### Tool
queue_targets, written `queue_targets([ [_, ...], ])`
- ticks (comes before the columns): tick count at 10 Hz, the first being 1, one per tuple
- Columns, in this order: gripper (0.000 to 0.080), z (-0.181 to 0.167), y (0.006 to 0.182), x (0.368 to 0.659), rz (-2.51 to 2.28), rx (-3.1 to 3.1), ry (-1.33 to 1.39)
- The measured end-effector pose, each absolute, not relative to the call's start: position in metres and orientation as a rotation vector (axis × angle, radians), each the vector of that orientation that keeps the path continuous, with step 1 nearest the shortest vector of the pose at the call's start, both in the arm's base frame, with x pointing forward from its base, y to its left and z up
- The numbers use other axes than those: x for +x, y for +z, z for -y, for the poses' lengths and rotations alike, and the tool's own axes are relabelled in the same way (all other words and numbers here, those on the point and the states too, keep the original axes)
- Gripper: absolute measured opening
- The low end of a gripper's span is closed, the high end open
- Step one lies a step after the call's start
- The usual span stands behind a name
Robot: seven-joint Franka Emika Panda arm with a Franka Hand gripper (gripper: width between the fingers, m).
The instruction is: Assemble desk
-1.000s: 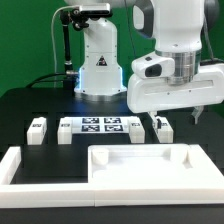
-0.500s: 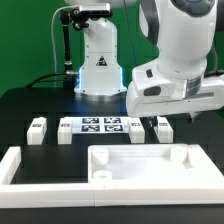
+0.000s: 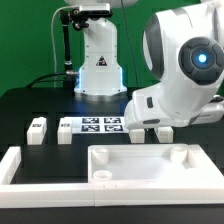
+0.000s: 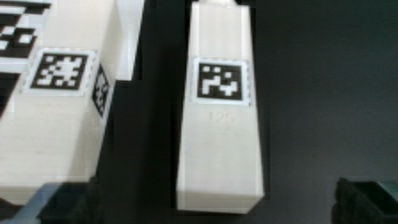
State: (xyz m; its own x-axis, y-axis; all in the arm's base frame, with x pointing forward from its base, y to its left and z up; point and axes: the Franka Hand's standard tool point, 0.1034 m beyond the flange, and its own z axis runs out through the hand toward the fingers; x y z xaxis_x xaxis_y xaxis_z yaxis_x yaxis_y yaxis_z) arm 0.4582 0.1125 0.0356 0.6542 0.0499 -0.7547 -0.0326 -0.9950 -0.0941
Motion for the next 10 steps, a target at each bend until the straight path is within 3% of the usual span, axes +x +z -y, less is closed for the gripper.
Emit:
queue_targets([
  [3,0.0649,-0.113,0.035,0.458,0.017,-2.766,1.267],
  [7,0.0649,-0.115,0.013,0.442,0.014,-2.733,1.334],
  [10,0.0649,-0.124,0.007,0.442,0.037,-2.754,1.303],
])
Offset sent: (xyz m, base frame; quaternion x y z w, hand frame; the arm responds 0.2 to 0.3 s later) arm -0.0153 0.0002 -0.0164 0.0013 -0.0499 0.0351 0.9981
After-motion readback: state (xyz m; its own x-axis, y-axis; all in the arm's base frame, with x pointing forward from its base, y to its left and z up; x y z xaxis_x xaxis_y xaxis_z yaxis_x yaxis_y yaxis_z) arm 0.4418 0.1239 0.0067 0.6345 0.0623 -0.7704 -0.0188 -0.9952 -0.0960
